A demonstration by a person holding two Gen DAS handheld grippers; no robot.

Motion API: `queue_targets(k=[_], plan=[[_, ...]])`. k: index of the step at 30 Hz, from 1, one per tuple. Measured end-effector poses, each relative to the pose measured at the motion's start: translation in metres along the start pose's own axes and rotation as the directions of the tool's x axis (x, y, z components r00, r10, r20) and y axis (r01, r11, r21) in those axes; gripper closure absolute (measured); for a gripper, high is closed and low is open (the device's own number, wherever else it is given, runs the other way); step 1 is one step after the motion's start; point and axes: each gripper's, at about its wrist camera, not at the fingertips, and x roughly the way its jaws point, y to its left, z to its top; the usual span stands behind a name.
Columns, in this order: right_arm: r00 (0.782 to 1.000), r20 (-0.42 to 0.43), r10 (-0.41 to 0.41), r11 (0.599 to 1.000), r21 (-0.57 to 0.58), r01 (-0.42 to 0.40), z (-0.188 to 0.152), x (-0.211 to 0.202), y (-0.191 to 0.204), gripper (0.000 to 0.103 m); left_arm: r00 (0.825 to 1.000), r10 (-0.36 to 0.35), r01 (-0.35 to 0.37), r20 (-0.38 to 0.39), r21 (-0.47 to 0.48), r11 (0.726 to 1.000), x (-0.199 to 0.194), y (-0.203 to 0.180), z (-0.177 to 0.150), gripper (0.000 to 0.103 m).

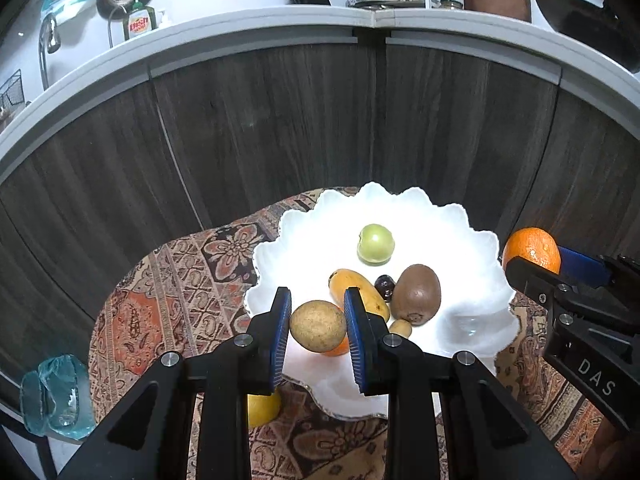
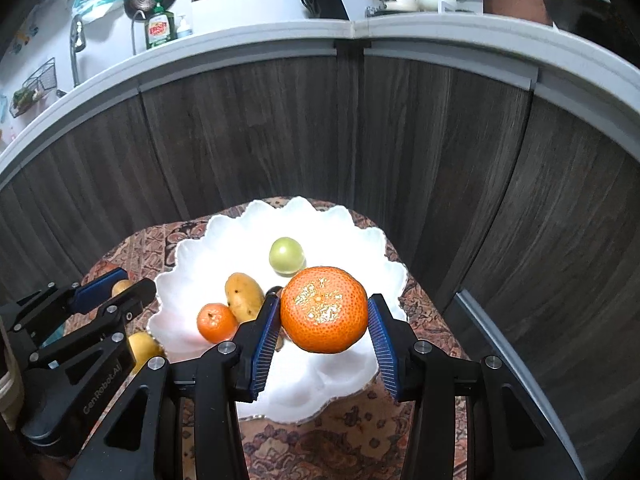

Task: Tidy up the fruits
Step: 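Carry the small fruit and mandarin into the white bowl and release both, then withdraw both tools from the bowl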

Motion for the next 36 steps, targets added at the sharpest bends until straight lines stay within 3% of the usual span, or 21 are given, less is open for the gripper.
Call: queue_targets(k=[16, 17, 19, 21, 22, 25, 31, 36], plan=[[0.991, -0.135, 0.005, 1.0, 0.003, -0.005, -0.021, 0.046, -0.005, 0.057, 0.996, -0.019, 0.019, -0.09, -0.002, 1.0, 0.043, -0.007, -0.022, 0.075], [0.99, -0.139, 0.004, 1.0, -0.002, -0.005, -0.022, 0.047, -0.004, 0.057, 0.996, -0.016, 0.016, -0.092, -0.001, 1.0, 0.043, -0.007, -0.023, 0.073], [0.99, -0.14, 0.004, 1.0, -0.01, -0.005, -0.023, 0.049, -0.004, 0.057, 0.996, -0.003, 0.003, -0.092, 0.0, 1.0, 0.043, -0.006, -0.023, 0.057], [0.99, -0.144, 0.0, 1.0, -0.007, -0.001, -0.024, 0.05, -0.005, 0.056, 0.996, 0.013, -0.013, -0.088, 0.003, 1.0, 0.042, -0.005, -0.024, 0.051], [0.99, -0.144, -0.004, 1.0, -0.008, 0.002, -0.024, 0.05, -0.005, 0.053, 0.996, 0.02, -0.019, -0.087, 0.005, 1.0, 0.042, -0.004, -0.025, 0.049], [0.992, -0.119, -0.031, 0.999, -0.011, 0.03, -0.023, 0.045, -0.004, 0.03, 0.996, 0.042, -0.041, -0.083, 0.003, 0.999, 0.038, -0.002, -0.026, 0.039], [0.994, -0.091, -0.06, 0.998, -0.01, 0.06, -0.021, 0.035, -0.002, 0.02, 0.995, 0.088, -0.09, -0.052, -0.028, 0.996, 0.025, 0.009, -0.025, 0.021], [0.994, -0.067, -0.087, 0.996, -0.009, 0.087, -0.018, 0.026, 0.001, 0.014, 0.993, 0.11, -0.111, -0.035, -0.031, 0.993, 0.013, 0.017, -0.023, 0.018]])
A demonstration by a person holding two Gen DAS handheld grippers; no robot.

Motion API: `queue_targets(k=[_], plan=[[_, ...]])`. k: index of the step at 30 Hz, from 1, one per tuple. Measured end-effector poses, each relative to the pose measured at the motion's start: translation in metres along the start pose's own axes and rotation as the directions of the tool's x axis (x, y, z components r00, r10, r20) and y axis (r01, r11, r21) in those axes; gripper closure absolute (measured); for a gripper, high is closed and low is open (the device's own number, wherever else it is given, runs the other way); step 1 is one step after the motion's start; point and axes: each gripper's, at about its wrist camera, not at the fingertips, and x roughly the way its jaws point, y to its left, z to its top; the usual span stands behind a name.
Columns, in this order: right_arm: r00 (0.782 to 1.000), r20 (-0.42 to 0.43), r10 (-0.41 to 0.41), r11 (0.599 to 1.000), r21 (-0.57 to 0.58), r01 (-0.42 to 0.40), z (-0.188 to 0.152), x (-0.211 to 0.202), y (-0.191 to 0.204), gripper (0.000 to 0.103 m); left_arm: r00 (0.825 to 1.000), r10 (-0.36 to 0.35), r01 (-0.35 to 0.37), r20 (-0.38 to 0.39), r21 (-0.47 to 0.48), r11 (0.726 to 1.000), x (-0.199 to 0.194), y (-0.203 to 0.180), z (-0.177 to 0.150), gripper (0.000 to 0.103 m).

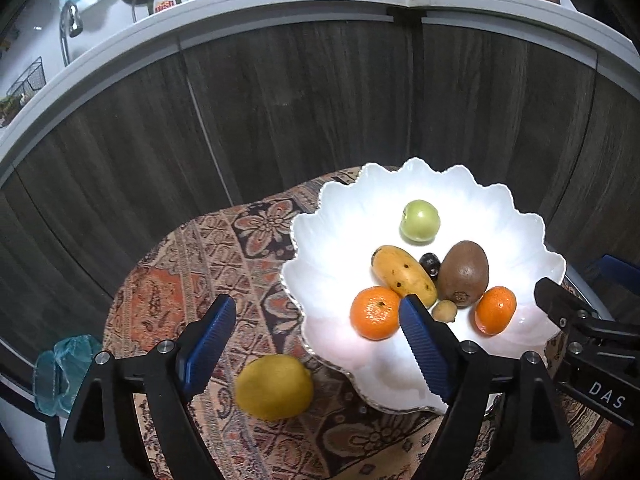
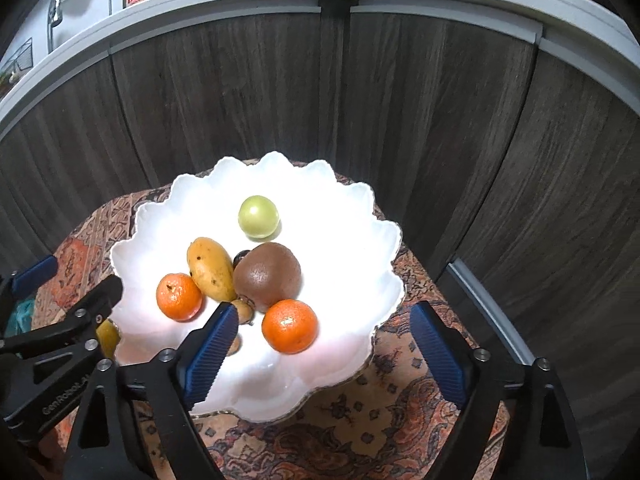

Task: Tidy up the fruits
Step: 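Withdraw both tools from the bowl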

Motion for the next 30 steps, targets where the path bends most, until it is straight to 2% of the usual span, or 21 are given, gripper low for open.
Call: queue_targets(k=[7, 17, 30], plan=[[0.999, 0.042, -0.011, 1.0, -0.007, 0.011, 0.006, -0.021, 0.008, 0.012, 1.0, 0.008, -0.008, 0.019, -0.015, 1.0, -0.015, 0.011, 0.002, 0.009], [0.998, 0.062, -0.024, 1.0, 0.013, 0.024, 0.006, -0.046, 0.019, 0.012, 0.998, 0.027, -0.026, 0.054, -0.021, 0.999, -0.043, 0.031, -0.002, 0.008], [0.998, 0.066, -0.023, 1.0, 0.015, 0.022, -0.012, -0.064, 0.039, 0.012, 0.998, 0.026, -0.025, 0.048, -0.011, 1.0, -0.057, 0.052, -0.023, 0.008]])
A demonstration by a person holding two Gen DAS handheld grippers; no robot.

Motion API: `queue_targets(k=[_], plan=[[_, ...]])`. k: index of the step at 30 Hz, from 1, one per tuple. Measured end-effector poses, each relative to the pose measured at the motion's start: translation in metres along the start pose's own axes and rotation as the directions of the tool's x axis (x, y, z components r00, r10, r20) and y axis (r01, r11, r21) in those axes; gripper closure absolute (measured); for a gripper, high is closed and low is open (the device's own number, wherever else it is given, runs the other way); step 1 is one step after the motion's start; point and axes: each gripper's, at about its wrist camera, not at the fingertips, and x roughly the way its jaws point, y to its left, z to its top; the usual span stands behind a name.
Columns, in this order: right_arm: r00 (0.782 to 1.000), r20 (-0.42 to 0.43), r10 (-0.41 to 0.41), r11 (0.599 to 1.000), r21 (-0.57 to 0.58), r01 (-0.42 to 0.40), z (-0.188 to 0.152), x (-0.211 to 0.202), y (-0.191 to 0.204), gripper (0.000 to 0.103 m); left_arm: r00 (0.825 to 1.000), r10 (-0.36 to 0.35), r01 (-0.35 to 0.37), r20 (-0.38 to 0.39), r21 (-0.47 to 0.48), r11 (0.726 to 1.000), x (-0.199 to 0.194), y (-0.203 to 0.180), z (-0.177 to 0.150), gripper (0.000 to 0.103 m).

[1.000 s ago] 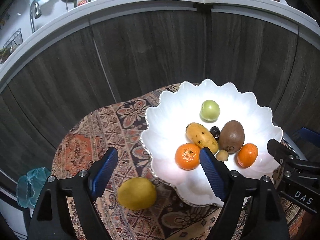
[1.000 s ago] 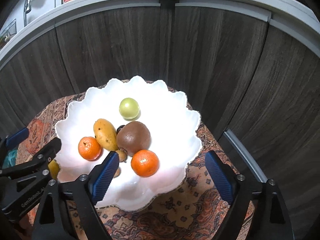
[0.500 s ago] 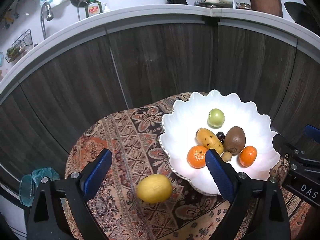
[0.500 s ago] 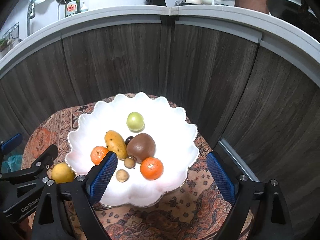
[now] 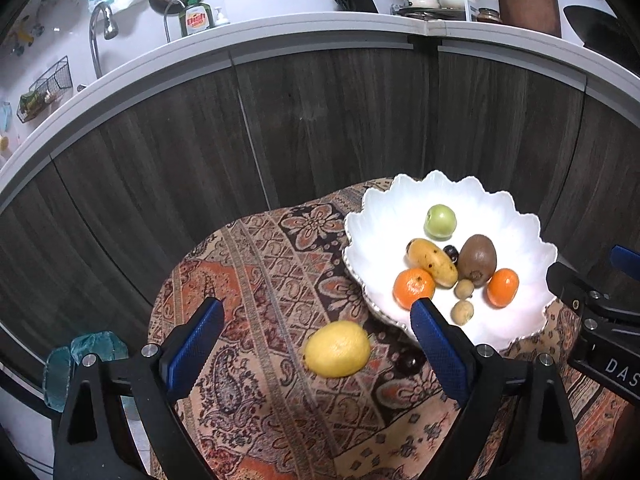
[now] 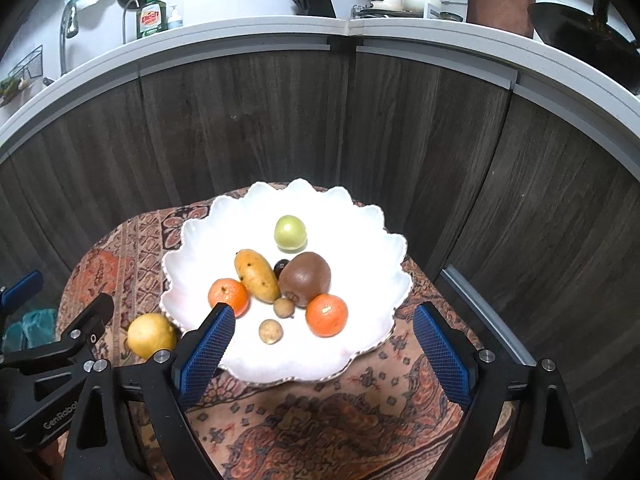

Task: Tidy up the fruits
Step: 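Withdraw both tools from the bowl, then grasp the lemon with the left tool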

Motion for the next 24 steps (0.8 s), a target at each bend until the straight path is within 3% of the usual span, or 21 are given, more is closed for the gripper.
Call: queue_targets(k=[13, 24], plan=[[0.999, 0.002, -0.038, 0.999, 0.006, 0.038, -0.025, 0.006, 0.022, 0.012, 0.997, -0.045, 0.045, -0.055, 0.009, 0.999, 0.027, 0.012, -0.03, 0.008], [0.997, -0.022, -0.07, 0.997, 0.009, 0.07, -0.031, 0.027, 0.027, 0.012, 0.991, -0.081, 0.084, -0.105, 0.027, 0.996, 0.063, 0.004, -0.038, 0.008]])
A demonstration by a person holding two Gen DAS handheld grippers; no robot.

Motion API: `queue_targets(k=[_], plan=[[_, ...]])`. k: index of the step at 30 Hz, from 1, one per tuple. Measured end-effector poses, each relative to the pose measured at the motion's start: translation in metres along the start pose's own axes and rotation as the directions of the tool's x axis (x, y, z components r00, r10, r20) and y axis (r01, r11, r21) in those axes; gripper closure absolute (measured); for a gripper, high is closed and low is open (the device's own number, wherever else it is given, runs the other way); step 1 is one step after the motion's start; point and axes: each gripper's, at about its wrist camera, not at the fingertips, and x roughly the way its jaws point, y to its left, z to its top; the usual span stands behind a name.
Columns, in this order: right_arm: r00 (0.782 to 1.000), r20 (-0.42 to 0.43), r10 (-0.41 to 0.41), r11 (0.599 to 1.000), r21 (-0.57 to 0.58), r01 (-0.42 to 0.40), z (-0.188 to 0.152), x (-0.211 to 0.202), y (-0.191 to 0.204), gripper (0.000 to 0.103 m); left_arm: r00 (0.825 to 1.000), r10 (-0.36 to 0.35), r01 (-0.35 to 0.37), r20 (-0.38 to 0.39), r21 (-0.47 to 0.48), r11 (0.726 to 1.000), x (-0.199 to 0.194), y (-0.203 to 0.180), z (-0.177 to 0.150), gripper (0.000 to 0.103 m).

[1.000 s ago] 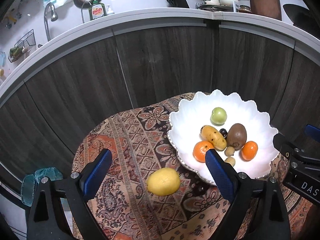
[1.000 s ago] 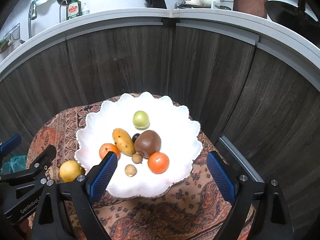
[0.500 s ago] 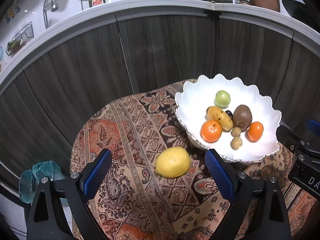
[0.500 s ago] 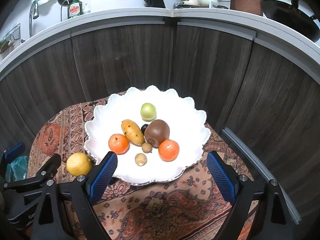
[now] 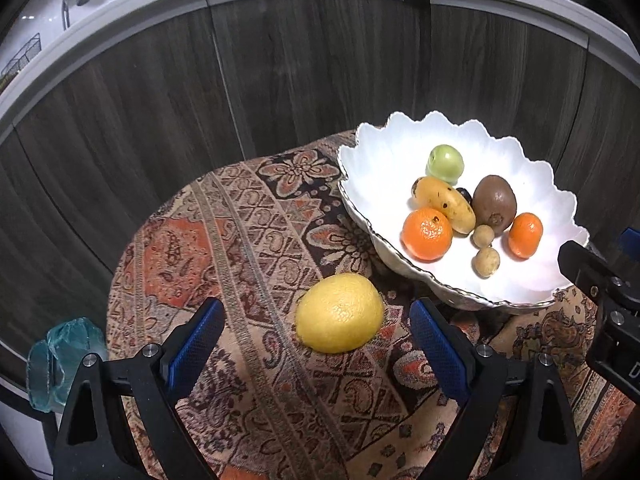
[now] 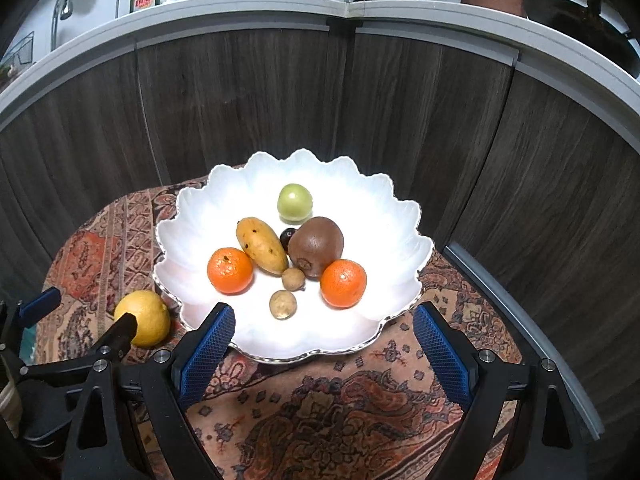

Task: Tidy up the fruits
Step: 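Grasp the lemon with the left tool, then hold the lemon in the left tool while the right tool grasps the dark plum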

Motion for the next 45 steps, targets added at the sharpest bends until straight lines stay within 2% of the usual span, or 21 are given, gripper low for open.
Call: queue_targets(k=[2, 7, 14, 16, 18, 28, 39, 45], plan=[[1.0, -0.003, -0.009, 1.0, -0.001, 0.009, 0.0, 0.004, 0.001, 0.012, 1.0, -0.005, 0.005, -0.008, 0.006, 1.0, 0.008, -0.001, -0.001, 0.009], [1.0, 0.004, -0.028, 1.0, -0.007, 0.028, 0.004, 0.013, 0.008, 0.012, 0.999, -0.024, 0.024, -0.043, -0.001, 1.0, 0.03, -0.001, -0.002, 0.018], [0.998, 0.018, -0.052, 0.998, -0.044, 0.053, 0.005, 0.019, 0.019, 0.012, 0.995, -0.051, 0.051, -0.081, 0.001, 0.999, 0.051, -0.003, -0.008, 0.026], [0.999, 0.011, -0.053, 0.998, -0.046, 0.054, 0.005, 0.022, 0.02, 0.012, 0.993, -0.068, 0.068, -0.094, 0.002, 0.998, 0.055, -0.004, -0.01, 0.037], [0.999, 0.007, -0.052, 0.998, -0.047, 0.053, 0.004, 0.023, 0.02, 0.012, 0.992, -0.078, 0.079, -0.1, 0.007, 0.997, 0.057, -0.007, -0.011, 0.04], [1.0, 0.005, -0.026, 0.999, -0.038, 0.026, 0.0, 0.018, 0.02, 0.011, 0.995, -0.05, 0.051, -0.09, 0.009, 0.999, 0.042, -0.001, -0.013, 0.041], [0.994, -0.04, 0.102, 0.994, -0.029, -0.103, -0.022, -0.006, 0.046, 0.012, 0.999, 0.003, -0.005, -0.034, -0.036, 0.999, -0.009, 0.041, -0.038, 0.041], [0.992, -0.043, 0.116, 0.993, 0.005, -0.116, -0.032, -0.009, 0.058, 0.017, 1.0, 0.015, -0.017, -0.023, -0.071, 0.997, -0.018, 0.06, -0.051, 0.041]])
